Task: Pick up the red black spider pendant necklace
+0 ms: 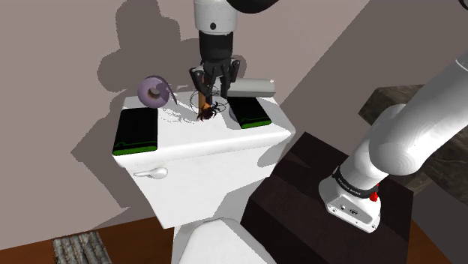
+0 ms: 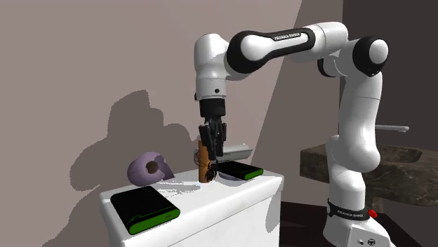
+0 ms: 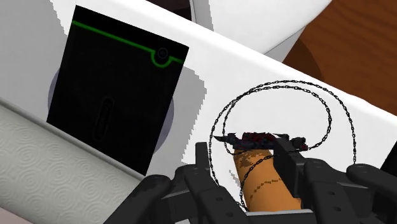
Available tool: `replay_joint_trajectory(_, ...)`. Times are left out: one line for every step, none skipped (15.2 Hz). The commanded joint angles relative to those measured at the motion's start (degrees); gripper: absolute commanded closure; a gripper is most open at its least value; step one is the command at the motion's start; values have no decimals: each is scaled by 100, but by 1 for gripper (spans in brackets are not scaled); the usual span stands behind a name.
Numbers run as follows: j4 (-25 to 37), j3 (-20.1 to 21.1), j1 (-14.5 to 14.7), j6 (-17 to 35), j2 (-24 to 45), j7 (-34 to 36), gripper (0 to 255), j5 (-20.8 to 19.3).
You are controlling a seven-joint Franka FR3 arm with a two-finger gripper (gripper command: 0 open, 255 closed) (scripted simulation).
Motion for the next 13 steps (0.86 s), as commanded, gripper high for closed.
replay_joint_trajectory(139,-9,-5,-147,-6,3,255,-4)
replay_joint_trajectory(210,-13,-7,-223,-12,6,255,-4)
replay_joint_trajectory(283,-17,-10,-300,-16,9,255,-5)
replay_joint_trajectory(357,-21,-12,-377,-19,13,255,-7)
replay_joint_trajectory(433,-24,-14,-454,-21,17,255,-9)
replay_joint_trajectory(509,-28,-16,-530,-21,21,255,-11)
replay_joint_trajectory(587,-31,-18,-607,-20,26,255,-13)
replay_joint_trajectory(667,-34,-20,-684,-17,31,255,-16)
replay_joint_trajectory(748,-36,-22,-761,-13,37,255,-20)
replay_joint_trajectory(830,-38,-24,-838,-7,43,255,-23)
replay_joint_trajectory(914,-40,-26,-916,-1,50,255,-27)
replay_joint_trajectory(926,-41,-26,-927,0,50,255,-28)
replay_joint_trajectory(927,-41,-26,-927,0,50,255,-28)
